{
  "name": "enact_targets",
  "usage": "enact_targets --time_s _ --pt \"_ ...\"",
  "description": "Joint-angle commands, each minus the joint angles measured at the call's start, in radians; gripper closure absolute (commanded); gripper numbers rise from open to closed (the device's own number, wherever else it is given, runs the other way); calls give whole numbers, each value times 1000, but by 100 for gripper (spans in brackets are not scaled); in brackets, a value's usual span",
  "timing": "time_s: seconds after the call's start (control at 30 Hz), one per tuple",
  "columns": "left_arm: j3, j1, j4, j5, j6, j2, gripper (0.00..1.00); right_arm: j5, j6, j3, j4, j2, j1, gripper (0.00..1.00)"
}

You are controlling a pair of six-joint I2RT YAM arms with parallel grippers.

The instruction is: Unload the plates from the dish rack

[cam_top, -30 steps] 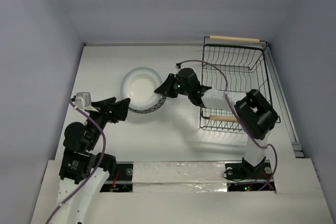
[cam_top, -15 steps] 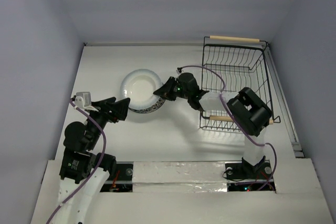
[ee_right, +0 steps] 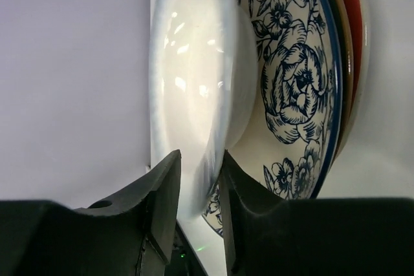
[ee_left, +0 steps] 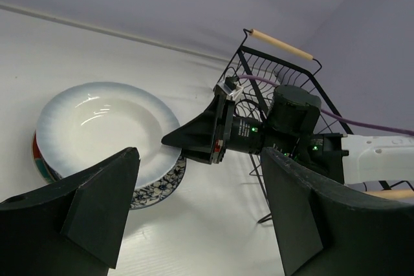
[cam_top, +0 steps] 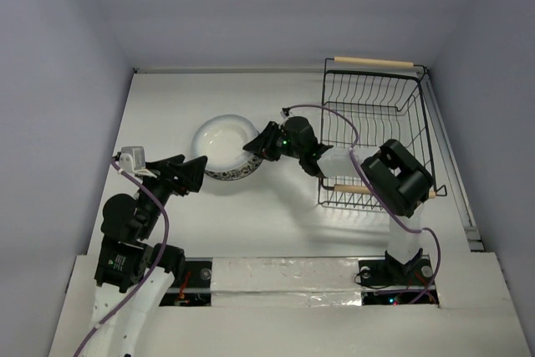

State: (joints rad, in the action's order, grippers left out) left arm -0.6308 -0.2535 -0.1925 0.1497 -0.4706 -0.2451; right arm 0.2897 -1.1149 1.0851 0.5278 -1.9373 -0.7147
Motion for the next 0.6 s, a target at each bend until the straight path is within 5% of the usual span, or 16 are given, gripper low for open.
enact_targets --time_s 0.0,0.2,0.47,0.57 --pt "0 3 39 14 1 1 27 6 15 12 83 26 -3 64" --pt "0 3 39 13 3 10 26 -66 56 -10 2 72 -12 52" --pt "-1 3 38 13 1 20 22 -236 116 -25 -167 176 -31 15" --pt "-4 3 34 10 1 20 18 -323 145 -25 -213 224 -40 11"
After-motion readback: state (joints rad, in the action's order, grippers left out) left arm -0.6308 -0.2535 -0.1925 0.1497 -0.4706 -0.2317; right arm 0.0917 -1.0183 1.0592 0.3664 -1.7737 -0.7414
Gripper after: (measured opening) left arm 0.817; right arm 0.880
